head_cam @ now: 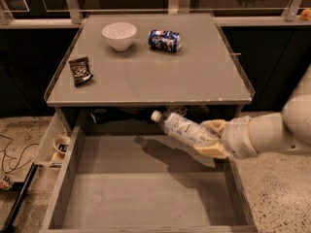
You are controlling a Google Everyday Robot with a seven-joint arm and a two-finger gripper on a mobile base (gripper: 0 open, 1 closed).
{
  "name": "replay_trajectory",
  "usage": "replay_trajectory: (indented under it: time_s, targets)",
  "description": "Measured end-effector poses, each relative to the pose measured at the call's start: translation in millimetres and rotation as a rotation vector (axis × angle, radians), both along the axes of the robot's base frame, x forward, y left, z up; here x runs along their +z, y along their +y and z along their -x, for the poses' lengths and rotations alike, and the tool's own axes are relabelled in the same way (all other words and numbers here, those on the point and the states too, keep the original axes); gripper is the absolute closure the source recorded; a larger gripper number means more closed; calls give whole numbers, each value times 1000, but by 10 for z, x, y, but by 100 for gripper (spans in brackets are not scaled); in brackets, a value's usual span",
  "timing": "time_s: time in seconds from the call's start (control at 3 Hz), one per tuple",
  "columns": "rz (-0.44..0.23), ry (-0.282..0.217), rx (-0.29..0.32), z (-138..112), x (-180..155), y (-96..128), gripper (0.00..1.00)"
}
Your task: Pick blue plastic bottle from top drawer and place on counter
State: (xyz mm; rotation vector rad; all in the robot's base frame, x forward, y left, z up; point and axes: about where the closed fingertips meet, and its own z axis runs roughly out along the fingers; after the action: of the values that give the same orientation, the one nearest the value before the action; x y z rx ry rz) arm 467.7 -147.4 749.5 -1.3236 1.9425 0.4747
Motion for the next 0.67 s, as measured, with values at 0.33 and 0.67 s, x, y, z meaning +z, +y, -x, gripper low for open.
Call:
replay_trajectory:
  time_s: [0.33,0.67]
  targets:
    - [46,-61,-3,40,671,-309,100]
    - [96,-118,17,108,1278,-477,100]
